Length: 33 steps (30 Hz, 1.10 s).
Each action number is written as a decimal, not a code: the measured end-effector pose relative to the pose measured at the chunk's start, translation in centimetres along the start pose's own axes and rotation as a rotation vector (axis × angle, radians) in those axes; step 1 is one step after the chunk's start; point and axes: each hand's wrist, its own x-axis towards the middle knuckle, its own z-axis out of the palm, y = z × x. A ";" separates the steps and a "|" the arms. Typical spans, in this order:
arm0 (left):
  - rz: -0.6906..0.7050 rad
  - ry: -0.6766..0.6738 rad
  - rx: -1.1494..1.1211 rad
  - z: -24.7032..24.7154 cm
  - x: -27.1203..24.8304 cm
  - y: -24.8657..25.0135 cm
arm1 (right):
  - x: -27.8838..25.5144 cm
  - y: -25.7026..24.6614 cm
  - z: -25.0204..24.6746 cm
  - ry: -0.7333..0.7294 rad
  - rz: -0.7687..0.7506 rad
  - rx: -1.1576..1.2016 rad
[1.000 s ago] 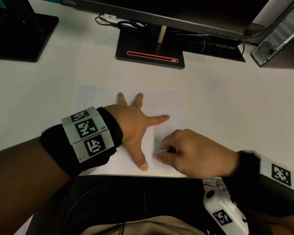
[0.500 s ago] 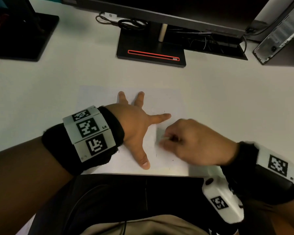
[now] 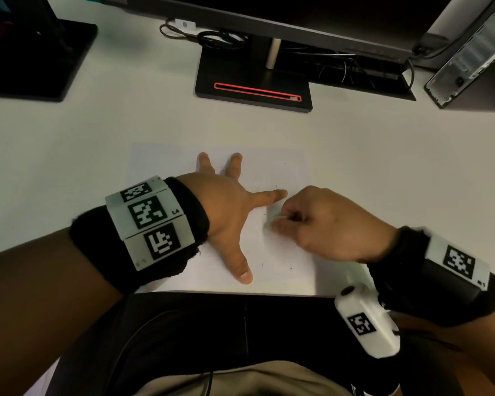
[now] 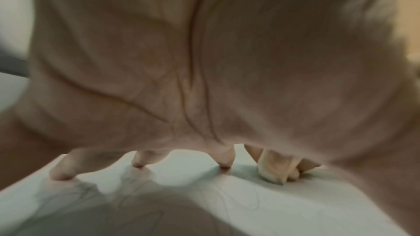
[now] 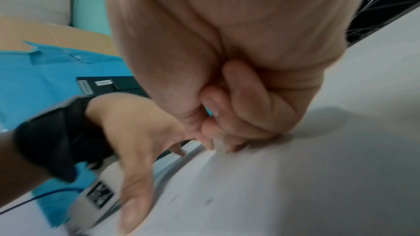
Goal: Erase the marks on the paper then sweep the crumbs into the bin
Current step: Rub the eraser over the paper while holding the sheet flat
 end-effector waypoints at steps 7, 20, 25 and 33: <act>0.007 0.000 -0.003 0.1 0.0 -0.1 | 0.8 0.0 -0.6 -0.041 0.000 -0.037; 0.011 -0.009 0.006 0.1 0.1 -0.1 | 0.4 -1.2 0.2 -0.105 -0.059 -0.036; 0.014 -0.017 -0.020 0.4 0.2 -0.3 | 1.7 -0.1 -0.6 -0.007 -0.005 -0.017; 0.018 -0.016 -0.008 0.3 0.2 -0.3 | 2.0 0.0 -0.9 -0.025 -0.018 -0.025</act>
